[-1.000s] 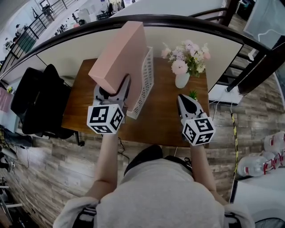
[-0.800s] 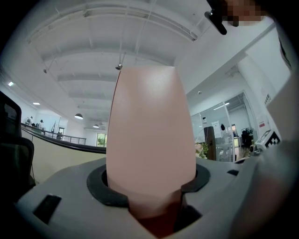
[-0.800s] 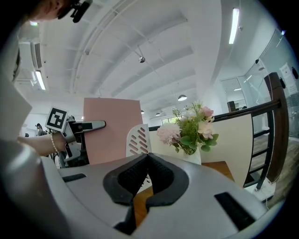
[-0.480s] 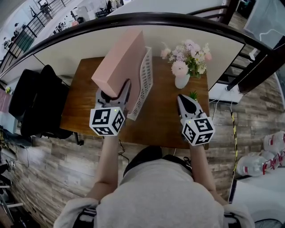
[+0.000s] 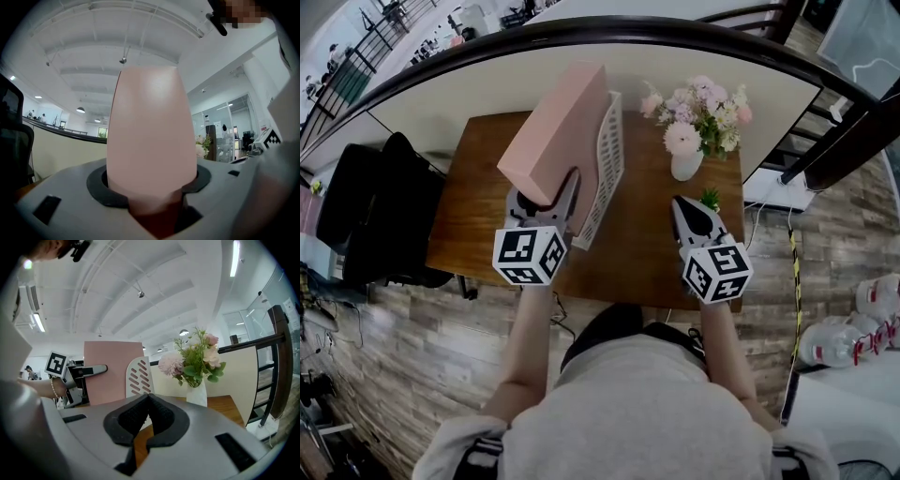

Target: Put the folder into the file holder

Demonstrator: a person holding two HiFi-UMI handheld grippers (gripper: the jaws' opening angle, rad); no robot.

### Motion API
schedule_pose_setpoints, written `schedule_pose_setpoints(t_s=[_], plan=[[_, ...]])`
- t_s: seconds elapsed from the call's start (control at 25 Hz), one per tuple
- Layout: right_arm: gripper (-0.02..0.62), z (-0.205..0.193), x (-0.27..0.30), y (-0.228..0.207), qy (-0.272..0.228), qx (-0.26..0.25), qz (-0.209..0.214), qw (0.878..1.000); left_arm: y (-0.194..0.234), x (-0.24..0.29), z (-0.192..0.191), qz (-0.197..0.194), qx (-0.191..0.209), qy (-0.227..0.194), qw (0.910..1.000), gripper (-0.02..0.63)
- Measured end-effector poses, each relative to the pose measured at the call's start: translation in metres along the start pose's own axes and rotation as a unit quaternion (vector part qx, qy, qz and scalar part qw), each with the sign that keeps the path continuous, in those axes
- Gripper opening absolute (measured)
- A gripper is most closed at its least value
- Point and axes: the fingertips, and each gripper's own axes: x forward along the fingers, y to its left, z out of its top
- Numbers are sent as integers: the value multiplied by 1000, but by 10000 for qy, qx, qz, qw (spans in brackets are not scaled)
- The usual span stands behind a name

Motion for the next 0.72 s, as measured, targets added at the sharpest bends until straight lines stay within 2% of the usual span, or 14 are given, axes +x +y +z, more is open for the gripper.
schedule_pose_setpoints(t_s=[0.72], plan=[[9,-18,7,10,248,30,130,9996,3,-1,-25,-84,-46,125,9999,308]])
